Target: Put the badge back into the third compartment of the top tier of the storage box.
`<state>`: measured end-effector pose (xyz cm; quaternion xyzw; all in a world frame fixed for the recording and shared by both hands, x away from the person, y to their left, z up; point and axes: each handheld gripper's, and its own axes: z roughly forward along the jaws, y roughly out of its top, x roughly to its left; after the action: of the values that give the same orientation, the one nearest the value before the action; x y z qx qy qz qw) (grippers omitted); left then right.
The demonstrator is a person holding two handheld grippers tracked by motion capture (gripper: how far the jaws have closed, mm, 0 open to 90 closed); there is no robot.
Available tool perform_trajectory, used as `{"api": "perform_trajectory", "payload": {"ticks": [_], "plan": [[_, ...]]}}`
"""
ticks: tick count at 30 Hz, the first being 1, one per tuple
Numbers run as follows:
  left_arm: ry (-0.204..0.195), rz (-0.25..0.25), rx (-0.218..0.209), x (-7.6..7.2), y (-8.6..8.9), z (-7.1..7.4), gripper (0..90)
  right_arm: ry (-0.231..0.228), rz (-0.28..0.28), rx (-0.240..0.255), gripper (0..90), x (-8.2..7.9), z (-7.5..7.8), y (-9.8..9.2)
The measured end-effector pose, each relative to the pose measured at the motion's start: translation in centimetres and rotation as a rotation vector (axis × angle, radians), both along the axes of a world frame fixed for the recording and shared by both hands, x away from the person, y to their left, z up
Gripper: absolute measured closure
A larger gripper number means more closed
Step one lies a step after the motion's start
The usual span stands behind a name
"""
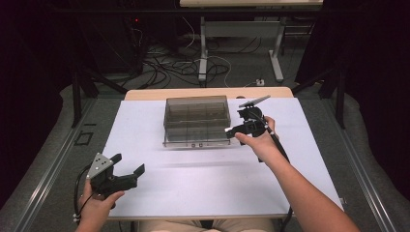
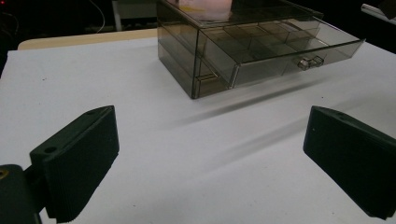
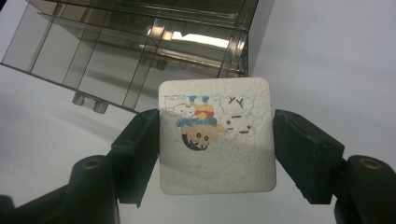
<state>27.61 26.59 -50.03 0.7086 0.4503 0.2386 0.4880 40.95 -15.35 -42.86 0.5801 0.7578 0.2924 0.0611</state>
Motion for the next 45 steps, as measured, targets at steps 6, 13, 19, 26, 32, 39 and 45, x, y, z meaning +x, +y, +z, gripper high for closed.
{"api": "perform_trajectory", "payload": {"ticks": [6, 13, 19, 26, 32, 39, 45], "plan": [[0.000, -0.003, 0.004, 0.0, 0.0, 0.0, 3.7, -0.002, 0.002, 0.003, 32.8, 0.5, 0.1, 0.7], [0.001, 0.000, -0.009, 0.0, 0.0, 0.0, 3.7, 0.014, 0.002, 0.019, 32.8, 1.1, 0.0, 1.7], [0.000, -0.001, -0.011, 0.0, 0.0, 0.0, 3.7, 0.048, -0.009, 0.021, 32.8, 1.6, 0.0, 2.8], [-0.003, -0.004, -0.011, 0.0, 0.0, 0.0, 3.7, 0.062, -0.030, 0.043, 32.8, 2.1, -0.2, 3.5], [-0.002, -0.007, -0.008, 0.0, 0.0, 0.1, 3.7, 0.073, -0.038, 0.055, 32.7, 2.5, -0.4, 4.1], [-0.004, -0.007, -0.013, 0.0, 0.0, 0.1, 3.7, 0.086, -0.054, 0.066, 32.8, 3.0, -0.6, 4.7], [-0.007, -0.009, -0.009, 0.0, 0.0, 0.1, 3.7, 0.092, -0.057, 0.071, 32.7, 3.3, -0.9, 5.0]]}}
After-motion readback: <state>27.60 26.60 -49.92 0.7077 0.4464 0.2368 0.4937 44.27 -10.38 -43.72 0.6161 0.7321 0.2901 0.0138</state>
